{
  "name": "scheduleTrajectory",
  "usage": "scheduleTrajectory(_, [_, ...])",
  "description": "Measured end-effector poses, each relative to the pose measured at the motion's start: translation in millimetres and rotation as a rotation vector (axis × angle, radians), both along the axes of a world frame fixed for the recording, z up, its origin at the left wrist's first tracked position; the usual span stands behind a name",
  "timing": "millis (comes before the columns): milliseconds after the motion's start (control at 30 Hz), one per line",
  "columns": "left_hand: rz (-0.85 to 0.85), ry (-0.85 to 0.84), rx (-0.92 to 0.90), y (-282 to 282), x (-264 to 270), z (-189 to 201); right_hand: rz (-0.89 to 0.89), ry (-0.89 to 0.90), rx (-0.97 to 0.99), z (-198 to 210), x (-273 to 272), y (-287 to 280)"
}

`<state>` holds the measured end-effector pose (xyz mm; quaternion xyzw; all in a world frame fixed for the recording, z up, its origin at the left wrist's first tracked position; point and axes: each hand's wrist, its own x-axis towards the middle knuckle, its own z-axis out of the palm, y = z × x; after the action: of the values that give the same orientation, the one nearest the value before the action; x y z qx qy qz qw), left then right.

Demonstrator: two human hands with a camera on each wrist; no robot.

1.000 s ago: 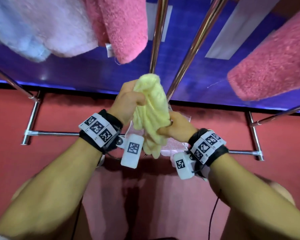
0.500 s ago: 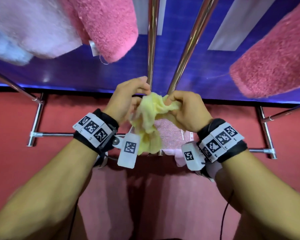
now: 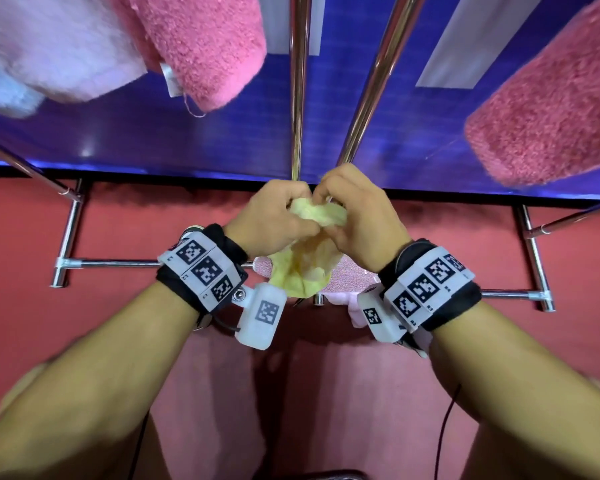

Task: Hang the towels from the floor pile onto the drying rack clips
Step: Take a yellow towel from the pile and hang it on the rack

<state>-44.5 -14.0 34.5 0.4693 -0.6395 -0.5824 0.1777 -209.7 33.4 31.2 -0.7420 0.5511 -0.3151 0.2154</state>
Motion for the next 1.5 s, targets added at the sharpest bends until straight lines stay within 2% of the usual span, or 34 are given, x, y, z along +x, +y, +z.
scheduleTrajectory(100, [0.074, -0.077, -0.070, -2, 3, -1, -0.065, 0.083, 0.055, -7, -9, -7])
scheduleTrajectory(233, [0.143, -0.088, -0.170, -7, 5, -9, -0.113, 0.238, 0.249, -9, -15, -7])
scheduleTrajectory(333, [0.196, -0.189, -0.185, -14, 13, -19, -0.168, 0.344, 0.341, -10, -18, -6])
scheduleTrajectory(433, [0.249, -0.251, -0.184, -21, 24, -30, -0.136, 0.470, 0.392, -12, -23, -5])
scheduleTrajectory(533, [0.305, -0.241, -0.211, -26, 34, -34, -0.139, 0.544, 0.420, -15, -29, -5])
scheduleTrajectory(800, [0.692, -0.051, -0.204, -41, 44, -24, -0.187, 0.447, 0.456, -13, -44, -1])
scheduleTrajectory(1000, [0.804, -0.006, -0.178, -42, 41, -21, -0.156, 0.265, 0.395, -5, -30, 2])
scheduleTrajectory(1167, [0.834, 0.082, -0.229, -40, 39, -18, -0.121, 0.376, 0.400, -4, -25, 1])
scheduleTrajectory(1333, [0.913, 0.069, -0.253, -41, 37, -12, -0.130, 0.354, 0.460, -5, -23, 4])
scheduleTrajectory(1500, [0.977, 0.040, -0.273, -42, 43, -7, -0.215, 0.272, 0.503, -5, -28, 6])
